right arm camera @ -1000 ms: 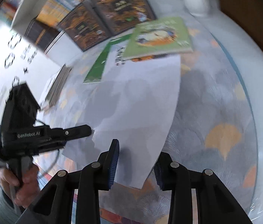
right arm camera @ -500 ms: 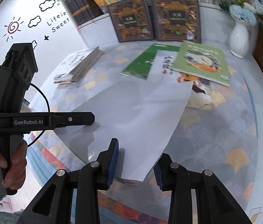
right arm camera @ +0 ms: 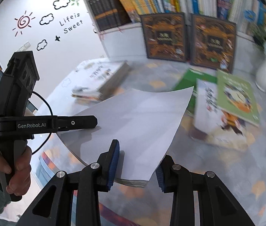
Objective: Organize books
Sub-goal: 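Carry the white sheet upright with the left tool toward the stack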
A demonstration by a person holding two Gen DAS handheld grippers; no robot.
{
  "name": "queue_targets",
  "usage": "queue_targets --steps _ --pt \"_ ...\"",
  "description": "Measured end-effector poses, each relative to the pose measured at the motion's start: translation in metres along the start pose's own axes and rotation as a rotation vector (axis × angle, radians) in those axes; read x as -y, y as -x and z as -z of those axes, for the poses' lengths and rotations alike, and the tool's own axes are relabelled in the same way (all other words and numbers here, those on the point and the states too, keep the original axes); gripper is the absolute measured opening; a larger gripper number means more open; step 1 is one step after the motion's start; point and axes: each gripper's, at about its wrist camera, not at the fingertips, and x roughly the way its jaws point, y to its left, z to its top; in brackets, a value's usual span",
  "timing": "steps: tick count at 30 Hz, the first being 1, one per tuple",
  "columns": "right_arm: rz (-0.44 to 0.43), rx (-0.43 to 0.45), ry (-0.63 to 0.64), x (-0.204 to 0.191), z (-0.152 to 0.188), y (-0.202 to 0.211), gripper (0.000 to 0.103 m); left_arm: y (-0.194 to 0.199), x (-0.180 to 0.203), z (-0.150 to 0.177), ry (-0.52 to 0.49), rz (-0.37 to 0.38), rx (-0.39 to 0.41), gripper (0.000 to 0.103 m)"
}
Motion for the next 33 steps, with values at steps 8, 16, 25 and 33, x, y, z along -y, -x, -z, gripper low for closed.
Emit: queue_targets --steps 8,16,25,33 --pt "-0.031 0.067 0.094 -0.087 -0.047 -0.052 0.034 0.055 -0.075 -0.05 0.018 -0.013 0.116 0.02" --pt "-0.052 0.083 0.128 -0.139 -0.11 -0.119 0.034 0.069 -0.147 -0.106 0.047 -0.034 0.176 0.02" --pt "-0.059 0.068 0.142 -0.151 -0.154 -0.192 0.034 0.051 -0.211 -0.151 0.106 -0.036 0.193 0.02" --pt "-0.058 0.023 0.068 -0.138 -0.165 -0.244 0.034 0.02 -0.239 -0.168 0.132 -0.037 0.174 0.018"
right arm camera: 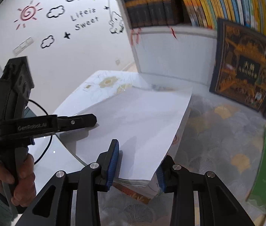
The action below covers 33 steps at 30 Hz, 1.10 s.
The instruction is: Organize books
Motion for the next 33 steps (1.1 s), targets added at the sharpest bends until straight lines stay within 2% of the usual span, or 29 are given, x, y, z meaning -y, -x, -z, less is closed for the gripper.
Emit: queue_targets --steps 5,11,17,21,24,28,30,33 --pt "0.006 -0.036 -0.031 0.008 0.005 -0.017 0.035 -0.013 -0.011 0.005 0.041 0.026 -0.025 0.018" --pt "0.017 -0.055 -0.035 0.004 0.008 -0.028 0.035 -0.018 -0.023 0.007 0.098 0.021 -0.022 0.019" --pt "0.026 -0.096 -0.055 0.003 0.01 -0.036 0.037 -0.01 -0.031 0.01 0.103 -0.072 -0.003 0.022" --pt "0.025 -0.208 -0.038 0.001 0.022 -0.051 0.057 0.008 -0.038 0.015 0.121 -0.085 0.035 0.025" --pt "0.006 -0.186 0.005 -0.004 0.029 -0.044 0.058 0.019 -0.038 0.02 0.13 -0.092 0.036 0.025" --pt "0.013 -0.19 -0.004 0.002 0.047 -0.023 0.058 0.032 -0.027 0.033 0.102 -0.096 0.028 0.025" --pt "-0.002 -0.205 -0.014 0.008 0.066 -0.004 0.058 0.036 -0.018 0.043 0.086 -0.097 0.013 0.025" --pt "-0.006 -0.264 -0.03 0.017 0.103 0.013 0.058 0.033 -0.003 0.061 0.066 -0.083 -0.052 0.028"
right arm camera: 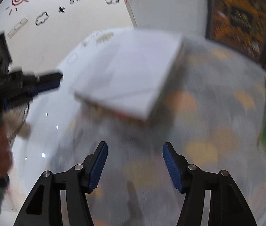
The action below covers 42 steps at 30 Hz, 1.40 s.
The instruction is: Organize books
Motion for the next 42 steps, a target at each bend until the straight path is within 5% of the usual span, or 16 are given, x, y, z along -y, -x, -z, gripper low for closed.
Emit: queue_targets --steps 5,9,14,21,25,27,35,42 --pt "0.029 -0.082 -0.06 0.019 0.081 0.015 0.058 -0.01 0.04 0.036 -0.082 0.008 -0.098 0.031" --pt "0.02 -0.086 -0.149 0.039 0.133 0.04 0.058 -0.025 0.078 0.061 -0.162 0.008 -0.192 0.061" --pt "0.051 -0.042 -0.202 0.071 0.163 0.076 0.058 -0.039 0.133 0.092 -0.252 0.022 -0.226 0.061" --pt "0.14 0.106 -0.22 0.131 0.181 0.145 0.058 -0.057 0.213 0.12 -0.381 -0.012 -0.215 0.061" --pt "0.277 0.188 -0.21 0.176 0.193 0.184 0.058 -0.072 0.256 0.14 -0.491 -0.109 -0.216 0.061" --pt "0.321 0.203 -0.243 0.209 0.197 0.199 0.058 -0.078 0.27 0.145 -0.503 -0.095 -0.227 0.061" --pt "0.277 0.347 -0.549 0.349 0.206 0.255 0.058 -0.129 0.335 0.137 -0.402 0.021 -0.217 0.061" --pt "0.244 0.377 -0.598 0.399 0.172 0.254 0.057 -0.199 0.379 0.115 -0.365 0.045 -0.225 0.061"
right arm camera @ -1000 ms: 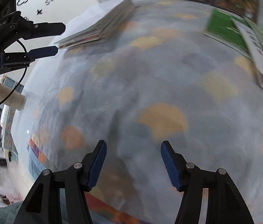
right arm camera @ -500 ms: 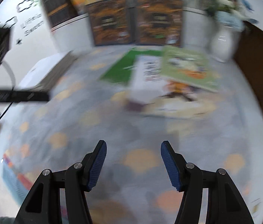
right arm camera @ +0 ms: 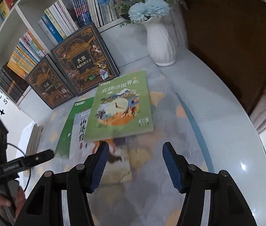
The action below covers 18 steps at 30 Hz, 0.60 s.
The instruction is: Organize books
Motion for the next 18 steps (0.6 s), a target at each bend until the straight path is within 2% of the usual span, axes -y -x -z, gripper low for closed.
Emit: queue_targets --steps 5,12,15,18 --pt "0.02 -0.054 0.068 -0.01 -0.022 -0.043 0.057 -0.038 0.011 -0.028 0.012 -0.011 -0.008 0.06" --pt "0.019 -0.082 0.055 -0.004 -0.043 -0.094 0.056 -0.072 0.018 -0.051 -0.009 -0.028 0.005 0.056" --pt "0.068 -0.084 0.068 -0.004 -0.051 -0.111 0.041 -0.084 0.015 -0.059 0.0 -0.026 0.003 0.054" --pt "0.129 -0.104 0.054 0.001 -0.054 -0.127 0.034 -0.094 0.013 -0.062 0.004 -0.018 0.002 0.054"
